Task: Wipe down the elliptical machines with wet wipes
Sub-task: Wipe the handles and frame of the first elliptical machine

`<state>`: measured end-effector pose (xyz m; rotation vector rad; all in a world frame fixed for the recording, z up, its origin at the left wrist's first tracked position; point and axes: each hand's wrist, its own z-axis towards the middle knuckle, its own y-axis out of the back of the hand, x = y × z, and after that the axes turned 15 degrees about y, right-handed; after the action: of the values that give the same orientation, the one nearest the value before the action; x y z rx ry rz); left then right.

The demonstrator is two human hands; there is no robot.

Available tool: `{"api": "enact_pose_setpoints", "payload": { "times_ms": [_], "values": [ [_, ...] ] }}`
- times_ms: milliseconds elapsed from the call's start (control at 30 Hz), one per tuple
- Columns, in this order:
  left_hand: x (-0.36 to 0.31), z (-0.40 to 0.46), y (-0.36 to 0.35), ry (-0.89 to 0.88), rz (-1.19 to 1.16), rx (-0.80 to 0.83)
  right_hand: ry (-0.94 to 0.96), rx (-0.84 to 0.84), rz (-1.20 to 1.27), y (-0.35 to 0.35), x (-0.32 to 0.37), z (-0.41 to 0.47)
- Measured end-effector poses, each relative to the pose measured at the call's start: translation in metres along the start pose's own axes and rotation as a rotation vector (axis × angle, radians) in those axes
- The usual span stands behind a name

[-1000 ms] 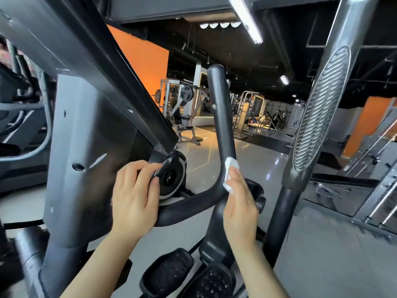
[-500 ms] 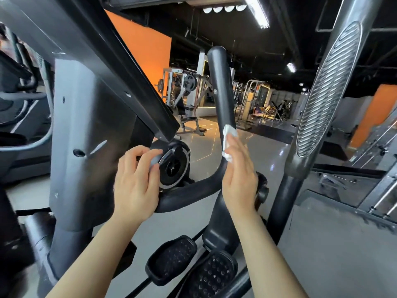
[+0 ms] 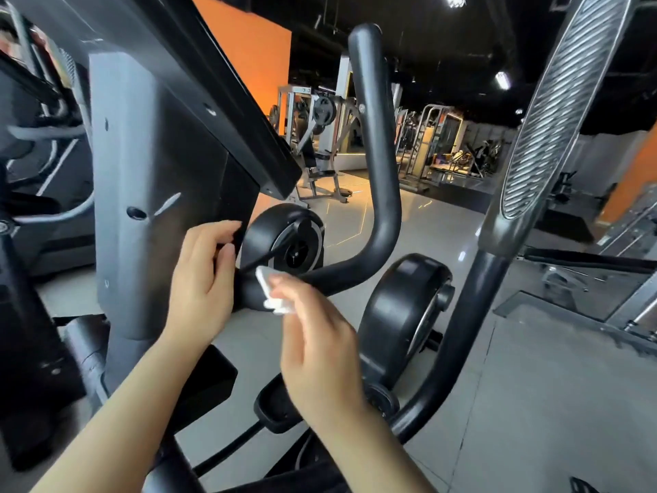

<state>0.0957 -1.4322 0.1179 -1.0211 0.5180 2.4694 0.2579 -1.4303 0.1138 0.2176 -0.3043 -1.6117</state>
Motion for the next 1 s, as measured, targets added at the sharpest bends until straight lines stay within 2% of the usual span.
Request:
{"api": "enact_pose_setpoints", "payload": {
  "times_ms": [100, 167, 233, 367, 467, 600, 633, 700, 767, 833, 900, 1000],
  "values": [
    [0.012, -0.032, 0.028, 0.094, 0.020, -0.096, -0.066, -0.158, -0.234, 0.040, -0.042, 0.008],
    [0.017, -0.048, 0.040, 0.124, 0.087, -0.153, -0.083, -0.104, -0.388, 0.049, -0.070, 0.009],
    [0.021, -0.056, 0.051, 0.120, 0.193, -0.177, -0.077, -0.003, -0.433, 0.030, -0.072, 0.000],
    [0.025, -0.061, 0.074, 0.096, 0.328, -0.170, 0.005, 0.003, -0.379, -0.028, -0.029, -0.008],
    [0.025, -0.064, 0.091, 0.083, 0.348, -0.203, 0.047, 0.080, -0.386, -0.051, -0.005, 0.013],
    [0.027, -0.073, 0.100, 0.088, 0.337, -0.255, 0.036, 0.318, -0.274, -0.034, 0.001, 0.032],
    [0.027, -0.075, 0.098, 0.086, 0.325, -0.247, 0.006, 0.329, -0.232, -0.022, -0.006, 0.035],
    [0.027, -0.079, 0.092, 0.076, 0.303, -0.216, -0.063, 0.191, -0.255, 0.009, -0.027, 0.037],
    [0.026, -0.081, 0.085, 0.074, 0.289, -0.192, -0.077, 0.065, -0.442, 0.036, -0.052, 0.035],
    [0.024, -0.081, 0.077, 0.081, 0.278, -0.166, -0.089, 0.141, -0.586, 0.041, -0.069, 0.026],
    [0.020, -0.082, 0.071, 0.089, 0.258, -0.152, -0.062, 0.201, -0.609, 0.029, -0.069, 0.013],
    [0.013, -0.084, 0.065, 0.129, 0.235, -0.132, -0.036, 0.089, -0.515, 0.002, -0.047, 0.010]
  ]
}}
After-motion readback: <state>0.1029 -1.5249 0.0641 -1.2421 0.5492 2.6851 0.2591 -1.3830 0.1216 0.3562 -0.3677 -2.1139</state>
